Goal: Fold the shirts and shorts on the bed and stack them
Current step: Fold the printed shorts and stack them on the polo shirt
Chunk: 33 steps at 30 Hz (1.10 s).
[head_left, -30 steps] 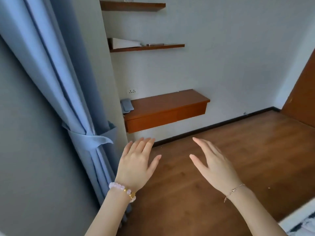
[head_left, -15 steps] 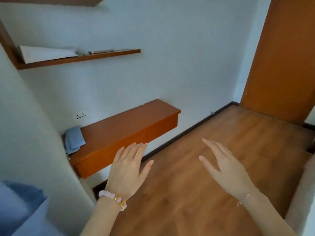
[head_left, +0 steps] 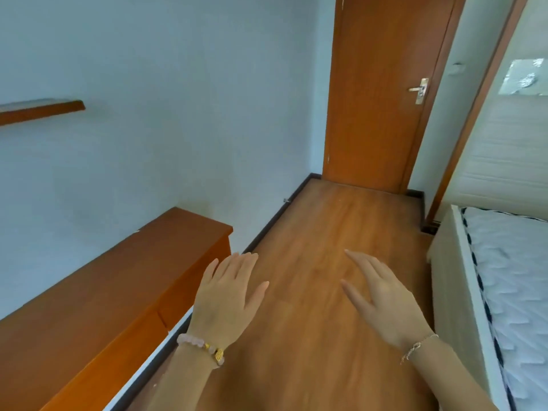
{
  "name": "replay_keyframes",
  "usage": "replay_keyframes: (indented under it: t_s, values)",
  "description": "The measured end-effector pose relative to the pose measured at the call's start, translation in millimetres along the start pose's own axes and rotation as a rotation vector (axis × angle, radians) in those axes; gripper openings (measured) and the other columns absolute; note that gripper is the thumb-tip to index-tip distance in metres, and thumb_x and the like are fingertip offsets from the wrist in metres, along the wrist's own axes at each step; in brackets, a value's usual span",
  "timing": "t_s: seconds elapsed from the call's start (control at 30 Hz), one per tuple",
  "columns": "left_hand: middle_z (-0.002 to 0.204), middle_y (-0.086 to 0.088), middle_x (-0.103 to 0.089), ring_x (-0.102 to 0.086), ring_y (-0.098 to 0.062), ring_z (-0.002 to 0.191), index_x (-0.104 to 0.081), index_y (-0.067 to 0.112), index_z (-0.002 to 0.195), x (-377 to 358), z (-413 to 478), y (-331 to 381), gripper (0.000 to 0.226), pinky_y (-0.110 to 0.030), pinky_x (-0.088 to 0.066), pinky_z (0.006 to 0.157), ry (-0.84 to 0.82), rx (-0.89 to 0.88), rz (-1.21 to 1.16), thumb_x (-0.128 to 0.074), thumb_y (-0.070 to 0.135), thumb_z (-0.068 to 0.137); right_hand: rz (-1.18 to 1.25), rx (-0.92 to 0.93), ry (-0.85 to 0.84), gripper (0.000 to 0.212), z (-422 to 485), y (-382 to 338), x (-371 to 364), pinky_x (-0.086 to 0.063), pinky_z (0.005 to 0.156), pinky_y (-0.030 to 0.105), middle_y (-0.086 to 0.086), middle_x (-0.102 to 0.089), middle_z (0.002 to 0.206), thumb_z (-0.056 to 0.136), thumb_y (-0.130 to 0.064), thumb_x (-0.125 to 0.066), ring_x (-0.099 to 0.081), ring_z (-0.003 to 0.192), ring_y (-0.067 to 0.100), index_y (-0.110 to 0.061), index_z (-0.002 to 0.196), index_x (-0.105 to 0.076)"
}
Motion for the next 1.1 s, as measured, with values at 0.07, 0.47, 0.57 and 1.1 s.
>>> replay_keyframes:
  t_s: [0.07,0.47,0.57,1.1]
  values:
    - [0.111,0.001,-0.069,-0.066,-0.021,0.104,-0.064,0.021,0.115,-24.1,42.7,-4.5,0.060,-0.040,-0.041,0.092,-0.003,-0.069,-0.041,-0.022,0.057,0.091,-0.023,-0.057,0.024,0.068,27.3,14.1,-6.6,-0.040,0.102,0.027,-0.012,-0.046,0.137,0.084,-0.065,-0.023,-0.043,0.127,0.009,-0.029,0.140,-0.036]
    - [0.117,0.000,-0.066,-0.063,-0.020,0.109,-0.058,0.018,0.122,-121.9,283.2,7.5,0.057,-0.036,-0.041,0.095,-0.040,-0.442,-0.253,-0.029,0.054,0.090,-0.152,-0.397,0.213,0.064,168.3,100.0,-7.8,-0.045,0.100,0.035,-0.009,-0.050,0.131,0.086,-0.063,-0.026,-0.049,0.121,0.014,-0.027,0.138,-0.039]
    - [0.120,0.000,-0.065,-0.061,-0.021,0.113,-0.056,0.017,0.124,-154.7,331.5,24.8,0.057,-0.040,-0.045,0.095,-0.068,-0.500,-0.283,-0.027,0.054,0.090,-0.177,-0.456,0.230,0.065,196.9,134.5,-14.4,-0.045,0.099,0.034,-0.009,-0.049,0.132,0.086,-0.063,-0.026,-0.048,0.122,0.014,-0.027,0.138,-0.039]
    - [0.119,0.000,-0.065,-0.060,-0.022,0.114,-0.058,0.016,0.123,-318.6,649.0,188.6,0.056,-0.040,-0.043,0.097,-0.052,-0.634,-0.347,-0.032,0.052,0.089,-0.237,-0.595,0.207,0.067,421.7,401.3,4.9,-0.035,0.095,0.020,-0.007,-0.050,0.135,0.085,-0.061,-0.025,-0.048,0.123,0.013,-0.022,0.138,-0.043]
Point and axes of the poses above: each hand's wrist, its own z-axis towards the middle knuckle, its own x-axis out of the back of the hand, y = z × x, the point moved 3 cm from there along z, towards the middle knuckle
